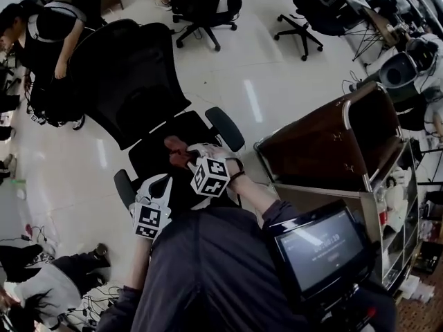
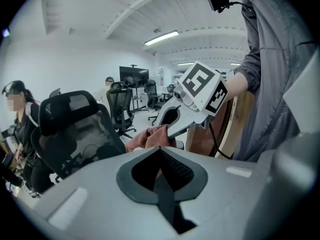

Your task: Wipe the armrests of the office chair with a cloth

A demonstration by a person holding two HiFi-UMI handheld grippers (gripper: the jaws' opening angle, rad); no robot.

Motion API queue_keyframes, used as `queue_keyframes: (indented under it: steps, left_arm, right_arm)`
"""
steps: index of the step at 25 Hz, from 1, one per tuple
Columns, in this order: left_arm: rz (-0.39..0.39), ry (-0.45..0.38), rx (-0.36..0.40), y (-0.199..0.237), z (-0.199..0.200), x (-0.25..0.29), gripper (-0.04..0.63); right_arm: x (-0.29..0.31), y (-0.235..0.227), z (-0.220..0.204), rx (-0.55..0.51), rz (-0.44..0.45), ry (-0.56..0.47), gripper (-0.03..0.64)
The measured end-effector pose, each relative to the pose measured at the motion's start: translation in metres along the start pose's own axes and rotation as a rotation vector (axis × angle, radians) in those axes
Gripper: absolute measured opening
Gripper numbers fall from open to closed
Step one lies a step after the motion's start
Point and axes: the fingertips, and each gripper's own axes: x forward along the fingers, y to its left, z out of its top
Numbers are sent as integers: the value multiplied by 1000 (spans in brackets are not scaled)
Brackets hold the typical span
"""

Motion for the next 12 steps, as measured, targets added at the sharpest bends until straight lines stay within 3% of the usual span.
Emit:
queue_keyframes:
  steps: [7, 12]
  left_arm:
    - [116, -3, -37, -20, 31, 30, 15]
    - [198, -2, -87, -34, 39, 43, 15]
  right_arm:
    - [-27, -17, -12, -61, 56, -80, 20]
    - [-43, -39, -22, -60, 45, -130, 26]
